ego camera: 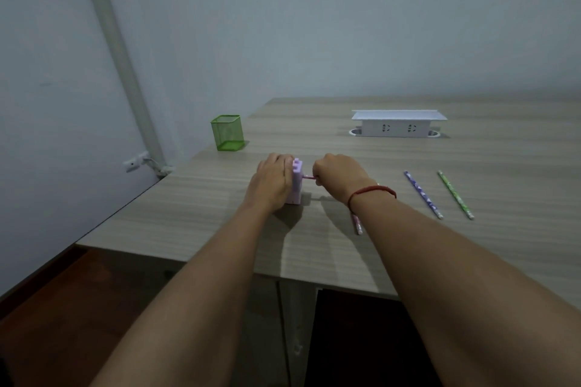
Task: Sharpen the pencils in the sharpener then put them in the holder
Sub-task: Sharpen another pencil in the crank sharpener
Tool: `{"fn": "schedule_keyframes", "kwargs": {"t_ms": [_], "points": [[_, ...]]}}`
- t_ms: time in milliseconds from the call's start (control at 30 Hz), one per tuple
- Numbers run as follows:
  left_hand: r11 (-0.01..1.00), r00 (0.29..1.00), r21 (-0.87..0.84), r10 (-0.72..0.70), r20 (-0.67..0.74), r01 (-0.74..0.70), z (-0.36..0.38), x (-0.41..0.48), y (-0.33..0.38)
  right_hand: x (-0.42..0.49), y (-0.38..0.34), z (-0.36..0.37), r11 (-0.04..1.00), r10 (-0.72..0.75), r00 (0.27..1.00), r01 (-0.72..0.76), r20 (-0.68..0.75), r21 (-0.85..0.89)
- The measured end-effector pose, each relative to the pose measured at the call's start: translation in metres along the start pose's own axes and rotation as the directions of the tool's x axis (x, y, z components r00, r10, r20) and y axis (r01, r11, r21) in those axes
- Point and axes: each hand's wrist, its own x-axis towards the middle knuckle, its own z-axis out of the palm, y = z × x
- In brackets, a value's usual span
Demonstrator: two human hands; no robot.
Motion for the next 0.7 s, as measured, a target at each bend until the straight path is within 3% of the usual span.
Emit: {"fn": "schedule_keyframes", "kwargs": {"t_ms": [167,433,700], "points": [[0.997,0.998,-0.057,-0.058,-0.024,0.057,-0.005,0.001,-0.012,-0.028,0.04,-0.005,0.992,0.127,0.991,-0.127,0.03,-0.004],[0.998,0.996,-0.057,-0.028,-0.082,0.024,0.013,-0.012,0.022,-0.046,0.046,-0.015,0.919,0.299,0.954,-0.298,0.033,0.258],[0.995,0.995,-0.092,-0.048,-0.091,0.04,0.019,-0.029,0.038,-0.058,0.049,0.003,0.69,0.545,0.832,-0.516,0.103,0.507]]}}
